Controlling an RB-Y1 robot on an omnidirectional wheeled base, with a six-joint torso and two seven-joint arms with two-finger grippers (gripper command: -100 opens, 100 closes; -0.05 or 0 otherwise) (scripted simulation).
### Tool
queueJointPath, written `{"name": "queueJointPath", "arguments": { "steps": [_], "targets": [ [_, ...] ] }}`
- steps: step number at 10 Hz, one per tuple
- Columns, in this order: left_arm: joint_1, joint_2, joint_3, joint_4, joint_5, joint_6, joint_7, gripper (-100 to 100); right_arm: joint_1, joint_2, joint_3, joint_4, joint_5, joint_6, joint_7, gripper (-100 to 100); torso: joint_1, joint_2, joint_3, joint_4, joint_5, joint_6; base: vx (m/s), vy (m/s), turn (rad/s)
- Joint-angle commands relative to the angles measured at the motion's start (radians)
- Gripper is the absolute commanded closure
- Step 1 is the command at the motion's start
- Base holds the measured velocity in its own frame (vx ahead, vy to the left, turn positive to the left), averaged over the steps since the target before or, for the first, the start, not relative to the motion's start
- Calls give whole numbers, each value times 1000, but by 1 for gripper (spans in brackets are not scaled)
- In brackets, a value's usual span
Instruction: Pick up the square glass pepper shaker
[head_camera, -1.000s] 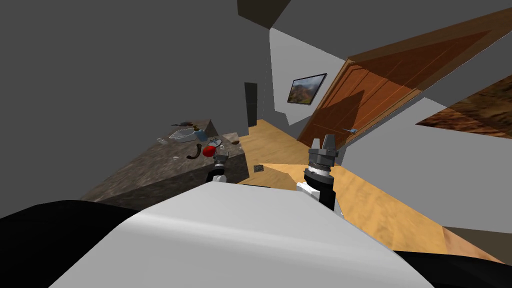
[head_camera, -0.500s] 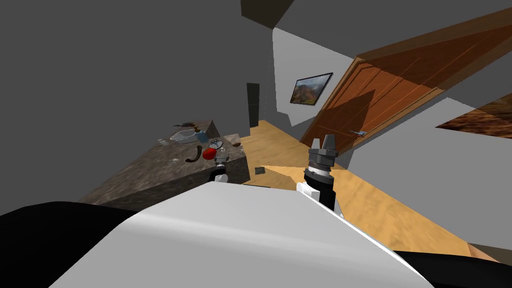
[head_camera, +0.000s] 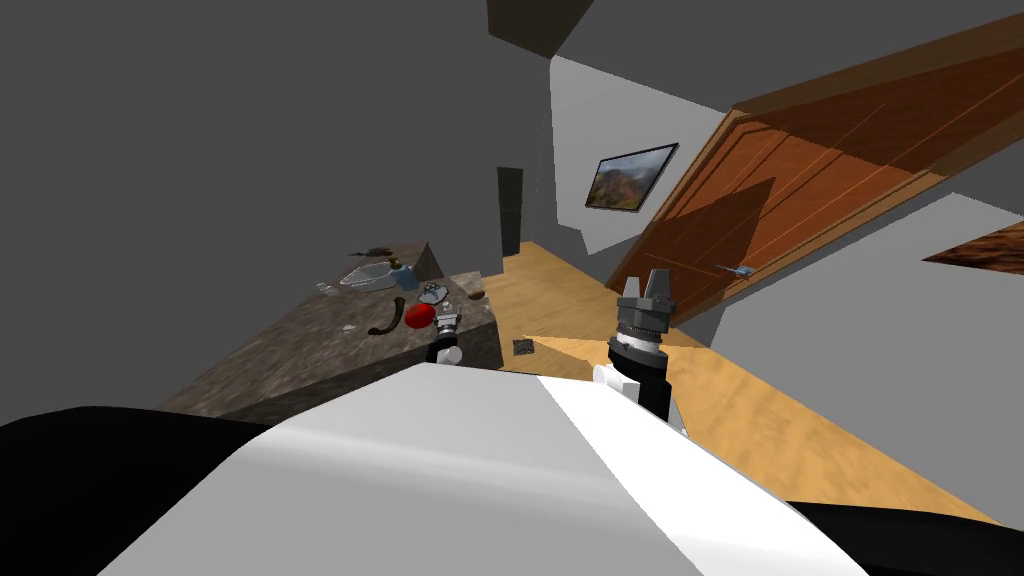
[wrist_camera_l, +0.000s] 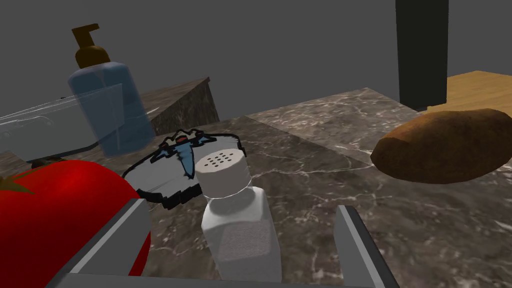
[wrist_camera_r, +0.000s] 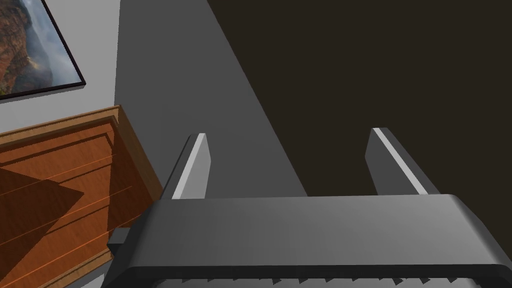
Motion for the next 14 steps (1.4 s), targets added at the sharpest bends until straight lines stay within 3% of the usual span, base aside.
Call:
{"name": "queueJointPath", "arguments": {
  "steps": [1, 2, 3, 4, 5, 6, 7, 9, 10, 11, 13, 14],
  "targets": [
    [0, 0, 0, 0, 0, 0, 0, -100, 0, 0, 0, 0, 0, 0, 0, 0, 0, 0, 0, 0, 0, 0, -2, 13, -8],
    [-1, -1, 1, 1, 1, 0, 3, 0, 0, 0, 0, 0, 0, 0, 0, 0, -6, 8, 4, 1, -1, 0, 0, 0, 0],
    [-51, 5, 31, 51, 3, -36, 0, -100, 0, 0, 0, 0, 0, 0, 0, 0, -8, 10, 6, 2, -2, 0, -80, 42, -174],
    [-85, 5, 31, 89, 3, -36, 0, -100, -1, 0, 0, 0, 0, 0, 0, 0, -6, 15, 8, 3, -1, 1, -95, 48, -107],
    [-85, 5, 31, 107, 3, -36, 0, -100, -1, 0, 0, 0, 0, 0, 0, 0, -6, 16, 9, 4, -1, 0, -45, 30, 16],
    [-126, 11, 61, 140, 4, -73, -2, -100, 0, 0, 0, 0, 0, 0, 0, 0, -6, 15, 9, 3, -1, 0, -79, 58, -140],
    [-155, 11, 61, 171, 4, -73, -2, -100, -1, 0, 0, 0, 0, 0, 0, 0, -5, 16, 9, 3, -1, 1, -86, 55, -118],
    [-170, 11, 61, 214, 4, -73, -2, -100, 0, 0, 0, 0, 0, 0, 0, 0, -7, 14, 8, 3, -1, 0, -22, 11, 11],
    [-219, 16, 91, 255, 5, -110, -4, -100, 0, 0, 0, 0, 0, 0, 0, 0, -8, 12, 7, 3, -2, 0, -65, 21, -162],
    [-246, 16, 91, 278, 5, -110, -4, -100, -1, 0, 0, 0, 0, 0, 0, 0, -7, 15, 8, 3, -2, 1, -83, 45, -102],
    [-254, 16, 91, 320, 5, -110, -4, -100, 0, 0, 0, 0, 0, 0, 0, 0, -6, 14, 8, 3, -1, 0, -25, 20, 2],
    [-300, 22, 121, 350, 7, -146, -6, -100, 0, 0, 0, 0, 0, 0, 0, 0, -6, 12, 7, 2, -1, -1, -74, 27, -152]
  ]
}}
